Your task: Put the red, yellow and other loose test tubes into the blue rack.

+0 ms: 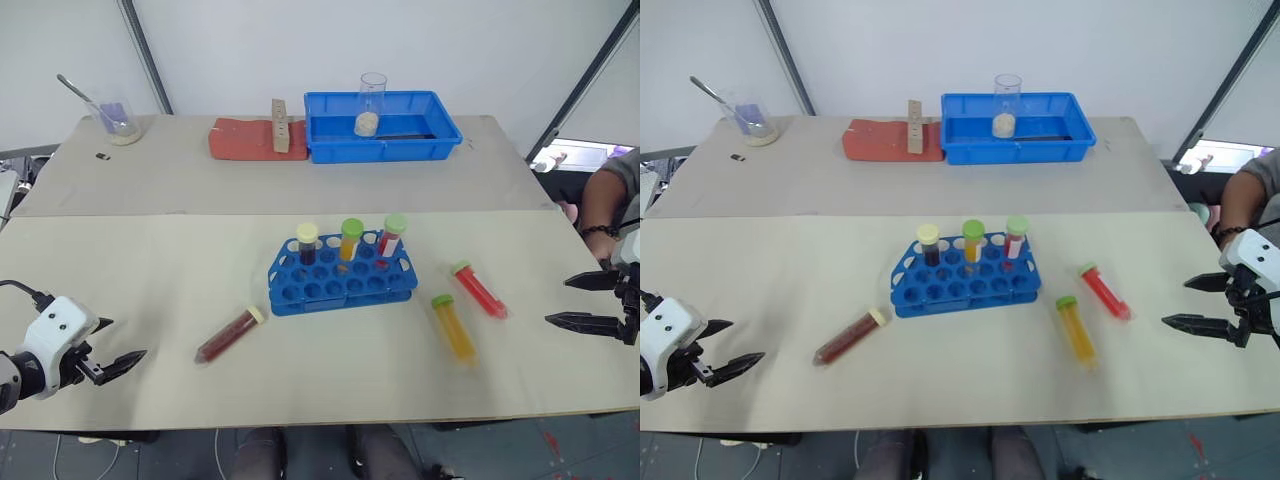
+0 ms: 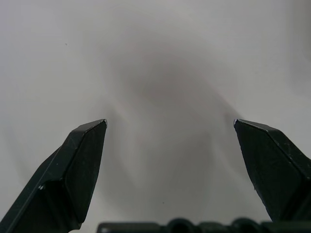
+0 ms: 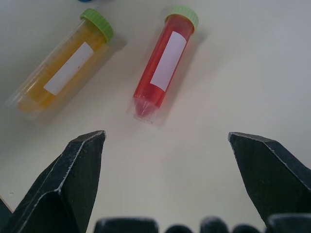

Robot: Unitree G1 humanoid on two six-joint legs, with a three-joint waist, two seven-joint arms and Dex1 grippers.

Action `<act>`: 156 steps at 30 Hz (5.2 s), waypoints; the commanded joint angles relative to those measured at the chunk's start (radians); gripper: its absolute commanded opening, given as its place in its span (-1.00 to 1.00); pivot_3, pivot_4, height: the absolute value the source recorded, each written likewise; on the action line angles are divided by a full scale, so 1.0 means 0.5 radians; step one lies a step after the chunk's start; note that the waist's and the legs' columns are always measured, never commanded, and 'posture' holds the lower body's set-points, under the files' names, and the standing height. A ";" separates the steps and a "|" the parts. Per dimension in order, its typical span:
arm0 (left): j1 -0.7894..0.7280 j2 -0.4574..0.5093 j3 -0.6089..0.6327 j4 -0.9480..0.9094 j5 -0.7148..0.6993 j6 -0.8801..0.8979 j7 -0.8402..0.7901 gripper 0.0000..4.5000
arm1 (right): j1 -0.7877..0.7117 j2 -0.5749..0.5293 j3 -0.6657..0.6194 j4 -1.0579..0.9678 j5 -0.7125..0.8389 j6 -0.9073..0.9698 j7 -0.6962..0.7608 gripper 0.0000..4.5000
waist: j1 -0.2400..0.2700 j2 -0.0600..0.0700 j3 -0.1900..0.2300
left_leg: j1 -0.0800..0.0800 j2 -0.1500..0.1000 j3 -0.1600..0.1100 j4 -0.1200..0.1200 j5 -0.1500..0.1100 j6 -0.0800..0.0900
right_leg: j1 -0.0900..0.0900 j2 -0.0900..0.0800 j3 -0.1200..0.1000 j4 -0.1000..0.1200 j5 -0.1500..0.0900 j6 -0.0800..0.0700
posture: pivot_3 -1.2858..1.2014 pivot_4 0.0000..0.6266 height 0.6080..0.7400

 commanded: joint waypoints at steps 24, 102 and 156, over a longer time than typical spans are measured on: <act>-0.017 -0.052 0.177 0.133 0.003 -0.208 -0.095 0.99 | -0.093 0.076 0.010 0.163 -0.029 -0.145 0.003 1.00 | -0.007 0.000 0.000 | 0.002 0.000 0.000 0.001 0.002 -0.002 | 0.000 0.001 0.000 0.006 0.001 0.001 | 0.03 -0.52 1.00; -1.397 -0.454 -1.119 -0.543 -0.422 0.029 -0.223 1.00 | -0.329 1.319 0.104 -1.411 -0.097 0.557 -0.914 -0.55 | 0.037 0.003 -0.001 | -0.013 -0.005 -0.013 0.041 0.010 0.002 | 0.008 0.006 0.003 0.008 0.028 0.023 | 0.03 -0.52 1.00; -1.348 -0.615 -1.098 -0.768 -0.632 0.325 0.166 1.00 | -0.035 2.151 0.356 -0.894 -0.150 -0.493 -1.960 -0.55 | 0.037 0.004 -0.002 | -0.011 -0.004 -0.016 0.038 0.010 0.003 | 0.012 0.008 0.002 0.006 0.025 0.019 | 0.03 -0.52 1.00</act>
